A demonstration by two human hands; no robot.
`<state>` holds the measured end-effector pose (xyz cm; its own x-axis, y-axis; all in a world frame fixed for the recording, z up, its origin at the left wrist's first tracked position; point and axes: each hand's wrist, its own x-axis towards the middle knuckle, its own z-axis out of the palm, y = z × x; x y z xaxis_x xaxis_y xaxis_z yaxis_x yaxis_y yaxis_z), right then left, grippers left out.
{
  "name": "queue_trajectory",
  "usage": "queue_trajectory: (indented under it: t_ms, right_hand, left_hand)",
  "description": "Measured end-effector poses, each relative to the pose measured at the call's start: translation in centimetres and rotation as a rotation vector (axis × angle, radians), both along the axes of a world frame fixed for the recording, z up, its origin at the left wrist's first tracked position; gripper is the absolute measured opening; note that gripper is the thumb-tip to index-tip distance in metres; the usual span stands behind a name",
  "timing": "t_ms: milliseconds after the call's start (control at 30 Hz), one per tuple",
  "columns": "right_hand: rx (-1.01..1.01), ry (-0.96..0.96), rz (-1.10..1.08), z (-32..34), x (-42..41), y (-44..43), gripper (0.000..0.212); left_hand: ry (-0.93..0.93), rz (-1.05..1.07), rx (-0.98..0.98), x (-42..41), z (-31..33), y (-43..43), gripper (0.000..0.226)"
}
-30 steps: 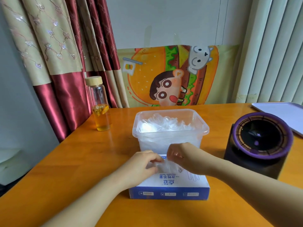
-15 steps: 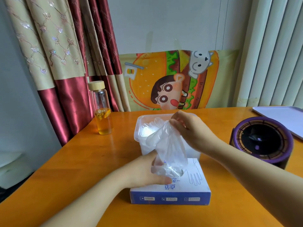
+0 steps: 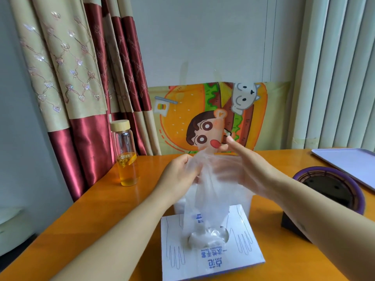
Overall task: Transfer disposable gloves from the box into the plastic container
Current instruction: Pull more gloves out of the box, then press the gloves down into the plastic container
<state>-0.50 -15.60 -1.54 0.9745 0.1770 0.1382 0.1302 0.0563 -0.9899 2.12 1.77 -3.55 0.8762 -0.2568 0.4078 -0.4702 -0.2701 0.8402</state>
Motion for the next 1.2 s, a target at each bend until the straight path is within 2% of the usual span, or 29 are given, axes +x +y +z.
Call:
queue_trajectory:
  t_ms: [100,167,267,300,367,433,533,633,733,833,933,1000,1100,1200]
  right_hand:
    - [0.000,-0.076,-0.028,0.0,-0.9,-0.4,0.061]
    - [-0.124,-0.193,-0.098,-0.5,-1.5,-0.1,0.053]
    - [-0.472,-0.362,-0.270,-1.6,-1.2,0.6,0.042]
    - [-0.492,-0.384,-0.306,-2.1,-0.9,0.7,0.037]
    - [-0.396,-0.380,-0.326,-2.4,-0.5,0.7,0.032]
    - [-0.283,-0.361,-0.332,-2.1,-0.3,0.5,0.031]
    - [-0.221,-0.353,-0.338,-1.3,-0.1,0.3,0.025]
    - [-0.267,-0.383,-0.316,-0.5,0.1,0.6,0.019]
    - [-0.309,-0.443,-0.315,0.3,0.3,0.8,0.020]
    - [-0.336,-0.484,-0.344,1.2,0.8,0.7,0.023]
    - [-0.358,-0.516,-0.380,2.1,1.5,0.7,0.016]
    - [-0.374,-0.504,-0.403,2.8,2.3,0.4,0.008]
    - [-0.500,-0.431,-0.455,3.0,4.2,-0.7,0.025]
    - [-0.633,-0.320,-0.525,2.1,6.7,-1.8,0.034]
  left_hand:
    - [0.027,0.071,-0.046,1.3,-0.4,0.1,0.015]
    - [0.098,0.066,-0.119,1.7,-1.0,0.0,0.011]
    - [0.234,0.008,-0.245,1.5,-2.0,-0.5,0.016]
    - [0.272,0.005,-0.236,1.3,-2.4,-0.7,0.016]
    - [0.310,-0.001,-0.206,1.2,-3.3,-0.5,0.015]
    - [0.309,-0.010,-0.178,0.9,-3.9,0.1,0.024]
    - [0.328,-0.069,-0.116,0.7,-4.9,0.9,0.030]
    - [0.362,-0.107,-0.174,0.0,-4.4,1.0,0.027]
    - [0.284,-0.066,-0.305,0.5,-3.2,1.4,0.025]
    - [0.249,-0.045,-0.320,1.2,-2.0,1.7,0.029]
    - [0.281,-0.048,-0.343,1.9,-1.3,1.1,0.020]
    - [0.271,-0.019,-0.305,2.7,-0.8,1.2,0.023]
    - [0.246,0.053,-0.182,4.4,0.4,2.0,0.028]
    - [0.212,0.194,0.075,6.9,1.3,2.9,0.023]
